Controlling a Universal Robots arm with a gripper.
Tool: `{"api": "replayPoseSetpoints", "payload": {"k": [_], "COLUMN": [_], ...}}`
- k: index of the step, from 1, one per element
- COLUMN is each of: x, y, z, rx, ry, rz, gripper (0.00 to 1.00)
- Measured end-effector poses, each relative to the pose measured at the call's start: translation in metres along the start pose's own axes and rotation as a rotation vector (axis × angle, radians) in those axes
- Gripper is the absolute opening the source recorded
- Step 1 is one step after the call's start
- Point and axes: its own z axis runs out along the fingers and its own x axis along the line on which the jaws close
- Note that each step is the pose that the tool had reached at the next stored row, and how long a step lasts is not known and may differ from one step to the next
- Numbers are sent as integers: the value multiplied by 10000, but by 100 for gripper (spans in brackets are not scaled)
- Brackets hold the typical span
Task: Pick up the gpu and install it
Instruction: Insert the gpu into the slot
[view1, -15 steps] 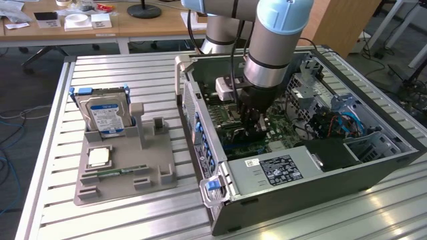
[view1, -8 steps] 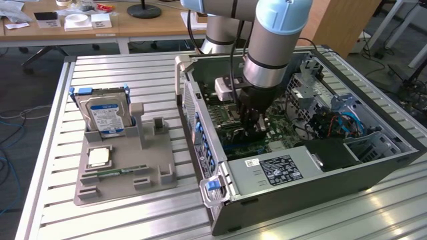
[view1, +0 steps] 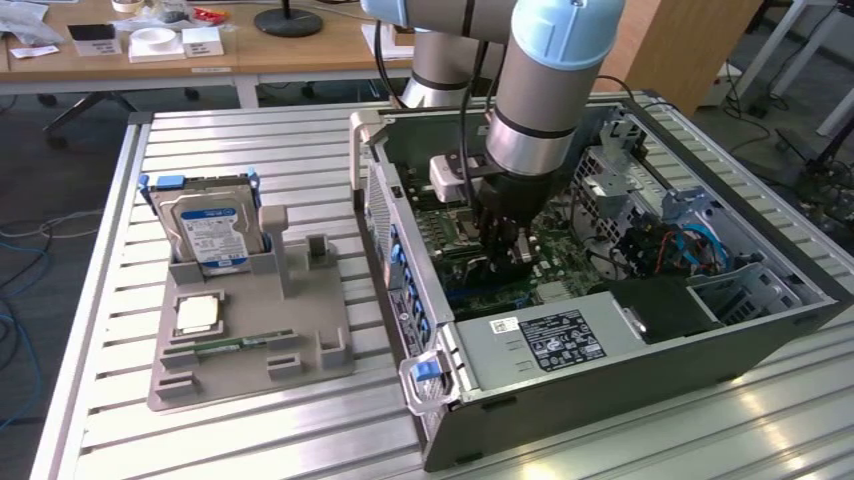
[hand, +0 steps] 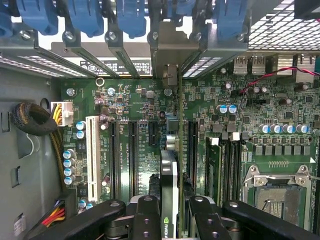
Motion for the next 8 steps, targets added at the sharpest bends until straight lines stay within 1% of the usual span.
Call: {"api": "replayPoseSetpoints", "payload": {"k": [8], "x": [0], "y": [0], "z": [5], "rx": [0], "ry": [-1], "rz": [0], "gripper": [27]}}
